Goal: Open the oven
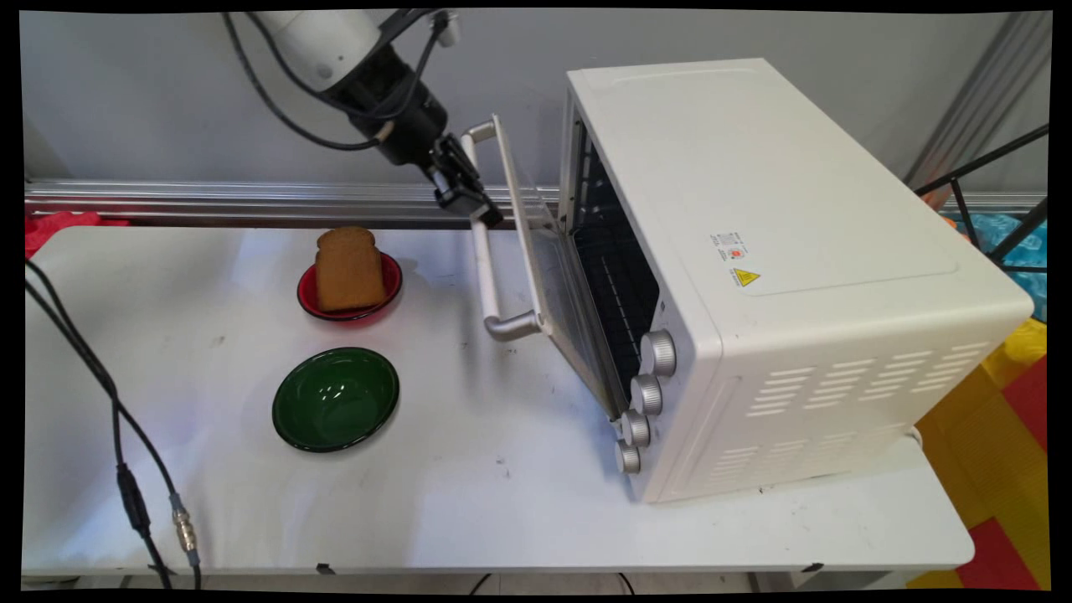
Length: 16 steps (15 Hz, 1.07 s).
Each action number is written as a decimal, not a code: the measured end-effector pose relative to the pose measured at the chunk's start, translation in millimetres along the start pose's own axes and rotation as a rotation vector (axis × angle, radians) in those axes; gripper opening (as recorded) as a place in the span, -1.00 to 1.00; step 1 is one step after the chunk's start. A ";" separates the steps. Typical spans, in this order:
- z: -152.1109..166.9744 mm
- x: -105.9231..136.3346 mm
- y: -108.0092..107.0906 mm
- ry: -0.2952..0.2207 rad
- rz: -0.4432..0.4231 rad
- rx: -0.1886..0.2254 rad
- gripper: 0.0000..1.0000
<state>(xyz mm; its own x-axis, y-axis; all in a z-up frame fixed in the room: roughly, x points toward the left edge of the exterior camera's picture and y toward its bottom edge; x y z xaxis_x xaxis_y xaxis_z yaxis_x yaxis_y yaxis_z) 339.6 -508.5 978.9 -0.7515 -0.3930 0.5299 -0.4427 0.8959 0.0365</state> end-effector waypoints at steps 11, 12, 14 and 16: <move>13.0 -61.5 -5.2 0.047 0.054 -0.006 -1.00; 14.4 -67.2 -6.8 0.051 0.058 -0.003 -1.00; 18.5 -79.9 -10.9 0.062 0.070 0.005 -1.00; 21.7 -90.4 -13.4 0.070 0.077 0.010 -1.00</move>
<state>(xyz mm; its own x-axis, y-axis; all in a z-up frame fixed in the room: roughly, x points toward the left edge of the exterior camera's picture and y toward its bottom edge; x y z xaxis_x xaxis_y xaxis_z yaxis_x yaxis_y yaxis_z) 402.9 -489.5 912.1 -0.7477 -0.3073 0.5886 -0.3902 0.9206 -0.0150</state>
